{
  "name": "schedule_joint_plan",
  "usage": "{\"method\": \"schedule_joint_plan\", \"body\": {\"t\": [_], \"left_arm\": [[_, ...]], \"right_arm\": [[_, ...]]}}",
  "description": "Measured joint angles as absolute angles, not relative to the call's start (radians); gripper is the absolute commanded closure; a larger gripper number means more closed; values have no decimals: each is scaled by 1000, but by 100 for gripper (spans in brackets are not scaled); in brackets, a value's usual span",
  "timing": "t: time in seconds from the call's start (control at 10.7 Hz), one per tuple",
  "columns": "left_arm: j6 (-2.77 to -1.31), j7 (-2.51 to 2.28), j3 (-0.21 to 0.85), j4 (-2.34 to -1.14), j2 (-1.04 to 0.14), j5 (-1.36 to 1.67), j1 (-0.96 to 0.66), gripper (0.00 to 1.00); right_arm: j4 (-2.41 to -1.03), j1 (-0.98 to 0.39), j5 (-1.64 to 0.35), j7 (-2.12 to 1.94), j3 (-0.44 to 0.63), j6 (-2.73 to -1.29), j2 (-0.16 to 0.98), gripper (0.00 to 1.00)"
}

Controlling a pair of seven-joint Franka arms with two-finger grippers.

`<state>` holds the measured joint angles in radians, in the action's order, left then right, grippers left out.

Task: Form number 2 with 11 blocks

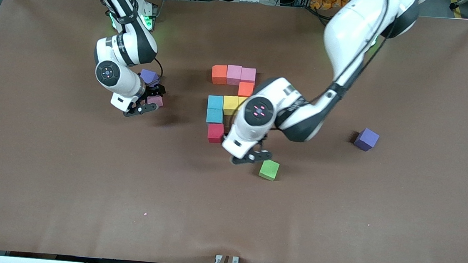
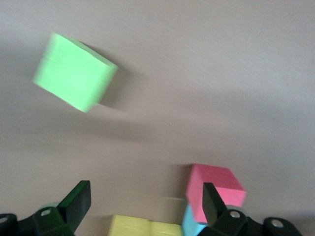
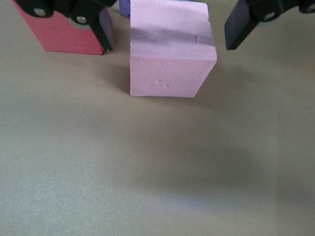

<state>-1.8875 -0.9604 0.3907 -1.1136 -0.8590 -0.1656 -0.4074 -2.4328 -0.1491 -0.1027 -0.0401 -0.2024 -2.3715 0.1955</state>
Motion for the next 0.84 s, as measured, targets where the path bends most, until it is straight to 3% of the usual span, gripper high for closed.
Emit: {"method": "schedule_joint_plan", "body": {"t": [0.56,0.65,0.75,0.84], "left_arm": [[-1846,-587,382,-1140,-863,-232,-350,0],[-1851,-488,378,-1141,-867,-236,-340,0],[-1858,-392,375,-1144,-873,-236,-325,0],[-1873,-325,375,-1152,-880,-236,-309,0]], "right_arm": [[-2439,-149,-103,-40,-202,-2383,217,0],[-2439,-149,-103,-40,-202,-2388,224,14],[-2439,-149,-103,-40,-202,-2391,228,49],[-2439,-149,-103,-40,-202,-2391,230,71]]}}
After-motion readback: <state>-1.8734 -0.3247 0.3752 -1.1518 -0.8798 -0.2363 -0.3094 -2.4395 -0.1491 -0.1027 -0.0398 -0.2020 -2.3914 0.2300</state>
